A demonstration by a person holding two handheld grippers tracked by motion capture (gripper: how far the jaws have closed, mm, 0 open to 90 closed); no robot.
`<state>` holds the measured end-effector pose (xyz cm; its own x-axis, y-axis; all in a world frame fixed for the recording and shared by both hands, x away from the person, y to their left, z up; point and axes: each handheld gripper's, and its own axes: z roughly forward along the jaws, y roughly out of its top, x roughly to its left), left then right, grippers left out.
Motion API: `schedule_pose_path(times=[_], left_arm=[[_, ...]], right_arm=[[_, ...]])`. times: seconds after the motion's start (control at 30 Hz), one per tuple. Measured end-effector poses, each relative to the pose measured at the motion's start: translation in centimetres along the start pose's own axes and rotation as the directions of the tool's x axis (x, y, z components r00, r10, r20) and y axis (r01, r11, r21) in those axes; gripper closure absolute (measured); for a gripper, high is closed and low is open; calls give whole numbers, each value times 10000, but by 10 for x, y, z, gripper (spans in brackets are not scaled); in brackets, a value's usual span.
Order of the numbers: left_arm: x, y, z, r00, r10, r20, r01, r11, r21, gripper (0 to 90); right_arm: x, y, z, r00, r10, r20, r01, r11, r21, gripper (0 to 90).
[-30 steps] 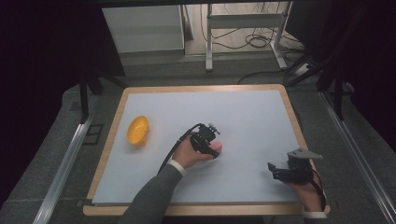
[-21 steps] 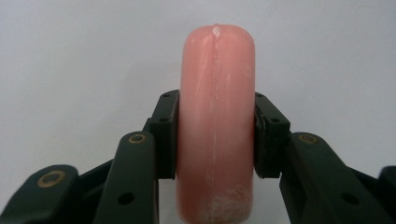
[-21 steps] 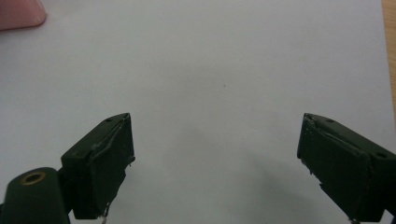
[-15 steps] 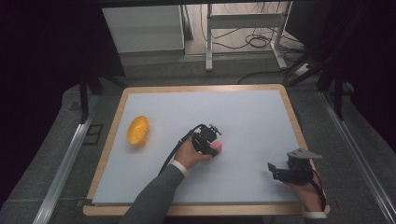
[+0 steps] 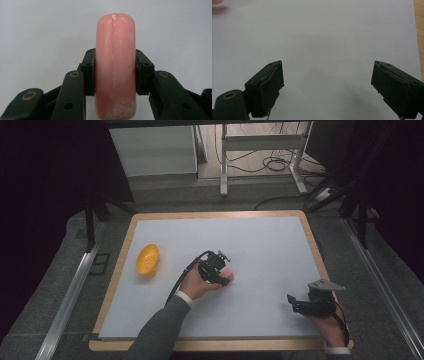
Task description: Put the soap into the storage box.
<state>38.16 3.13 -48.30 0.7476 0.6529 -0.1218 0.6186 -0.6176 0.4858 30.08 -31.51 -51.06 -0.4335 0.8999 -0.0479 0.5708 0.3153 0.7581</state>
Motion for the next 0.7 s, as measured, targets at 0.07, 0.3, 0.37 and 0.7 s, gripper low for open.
schedule_pose_path(times=[0.07,0.3,0.37,0.7], left_arm=[[1,-1,-1,10000,-6,-18,7,10000,19,605],[7,-7,-9,9999,-121,-18,121,9999,4,605],[8,-8,-10,9999,-143,-6,143,9999,-31,605],[13,-15,-24,9998,-170,-85,168,9996,-244,605]], right_arm=[[0,0,0,10000,-7,-3,7,10000,2,105],[0,0,1,10000,-31,6,31,10000,18,105],[0,0,1,10000,-39,-1,39,10000,20,105],[0,-1,1,10000,-43,-25,43,10000,34,105]])
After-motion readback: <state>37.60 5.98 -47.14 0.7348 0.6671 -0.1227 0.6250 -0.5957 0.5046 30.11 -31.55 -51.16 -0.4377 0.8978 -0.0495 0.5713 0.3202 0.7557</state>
